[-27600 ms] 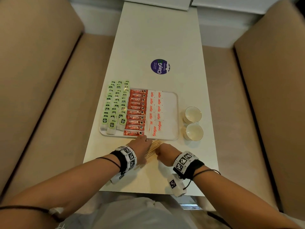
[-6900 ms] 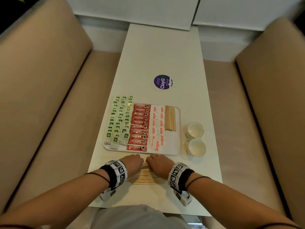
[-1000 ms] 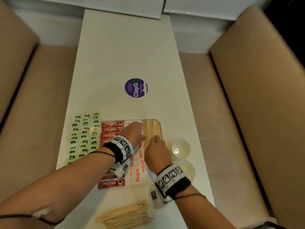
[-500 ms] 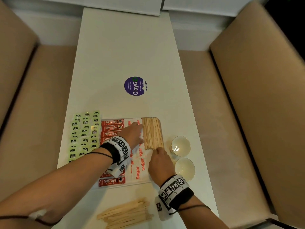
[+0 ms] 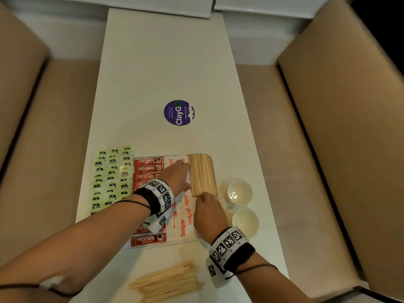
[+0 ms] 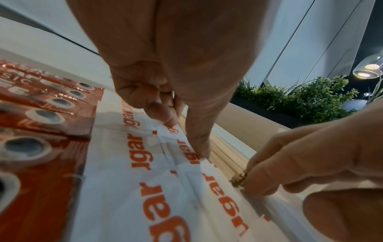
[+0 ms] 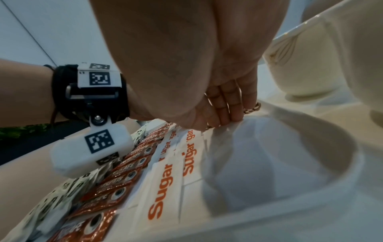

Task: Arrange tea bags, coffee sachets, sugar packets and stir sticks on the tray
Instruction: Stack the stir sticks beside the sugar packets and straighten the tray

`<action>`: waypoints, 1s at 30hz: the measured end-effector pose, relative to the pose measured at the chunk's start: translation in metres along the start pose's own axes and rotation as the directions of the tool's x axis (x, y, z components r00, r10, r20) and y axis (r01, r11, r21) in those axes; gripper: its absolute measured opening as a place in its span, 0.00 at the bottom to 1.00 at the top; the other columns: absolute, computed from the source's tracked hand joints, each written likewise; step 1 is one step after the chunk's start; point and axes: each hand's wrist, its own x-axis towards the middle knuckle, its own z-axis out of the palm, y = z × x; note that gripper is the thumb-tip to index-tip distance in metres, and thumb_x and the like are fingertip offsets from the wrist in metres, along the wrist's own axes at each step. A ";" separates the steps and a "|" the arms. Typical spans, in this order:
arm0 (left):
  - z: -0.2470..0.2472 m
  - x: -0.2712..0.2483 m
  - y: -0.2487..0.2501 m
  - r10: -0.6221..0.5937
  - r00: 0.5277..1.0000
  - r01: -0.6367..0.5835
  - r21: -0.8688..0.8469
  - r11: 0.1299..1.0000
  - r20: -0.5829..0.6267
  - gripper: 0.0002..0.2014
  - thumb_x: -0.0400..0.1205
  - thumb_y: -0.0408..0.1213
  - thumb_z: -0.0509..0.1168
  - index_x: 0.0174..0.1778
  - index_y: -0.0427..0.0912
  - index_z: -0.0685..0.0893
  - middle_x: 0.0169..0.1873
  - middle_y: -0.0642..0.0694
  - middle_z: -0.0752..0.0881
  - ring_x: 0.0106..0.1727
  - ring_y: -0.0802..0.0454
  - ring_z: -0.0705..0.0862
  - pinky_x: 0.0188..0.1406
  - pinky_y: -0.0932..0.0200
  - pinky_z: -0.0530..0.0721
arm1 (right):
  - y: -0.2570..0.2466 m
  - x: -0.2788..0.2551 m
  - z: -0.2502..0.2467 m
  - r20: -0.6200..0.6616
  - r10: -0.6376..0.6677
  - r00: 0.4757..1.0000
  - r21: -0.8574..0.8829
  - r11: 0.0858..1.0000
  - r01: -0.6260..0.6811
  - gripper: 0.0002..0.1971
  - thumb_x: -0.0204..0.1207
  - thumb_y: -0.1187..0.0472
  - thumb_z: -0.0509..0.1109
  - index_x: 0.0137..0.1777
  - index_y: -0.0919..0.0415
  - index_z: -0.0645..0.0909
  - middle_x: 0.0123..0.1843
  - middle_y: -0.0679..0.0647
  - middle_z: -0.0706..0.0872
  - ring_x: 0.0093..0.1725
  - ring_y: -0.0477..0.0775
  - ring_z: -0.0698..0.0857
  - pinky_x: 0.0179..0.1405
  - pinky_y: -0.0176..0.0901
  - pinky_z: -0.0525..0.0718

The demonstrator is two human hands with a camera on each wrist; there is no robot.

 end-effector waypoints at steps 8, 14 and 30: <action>0.000 0.001 -0.001 -0.004 1.000 0.004 0.010 1.000 0.000 0.39 0.79 0.49 0.75 0.83 0.44 0.66 0.74 0.44 0.73 0.66 0.44 0.83 0.61 0.48 0.85 | 0.002 -0.001 0.006 0.013 -0.119 0.993 0.048 0.992 0.118 0.06 0.74 0.68 0.69 0.49 0.63 0.83 0.52 0.58 0.83 0.48 0.58 0.81 0.49 0.52 0.85; 0.001 0.001 -0.001 -0.004 1.000 0.004 0.018 1.000 -0.009 0.39 0.79 0.50 0.75 0.83 0.44 0.66 0.74 0.44 0.74 0.65 0.44 0.83 0.61 0.47 0.85 | 0.004 0.002 0.000 0.024 -0.108 0.994 0.071 0.992 0.106 0.09 0.78 0.67 0.66 0.56 0.64 0.83 0.57 0.59 0.83 0.55 0.60 0.81 0.56 0.50 0.83; 0.001 0.003 0.001 0.002 1.000 -0.001 0.045 0.999 -0.014 0.38 0.78 0.52 0.74 0.82 0.44 0.68 0.74 0.44 0.74 0.66 0.43 0.83 0.61 0.47 0.84 | 0.020 0.000 -0.004 0.042 0.059 0.997 0.041 0.997 -0.060 0.12 0.83 0.66 0.57 0.61 0.65 0.80 0.61 0.60 0.81 0.57 0.60 0.80 0.57 0.48 0.80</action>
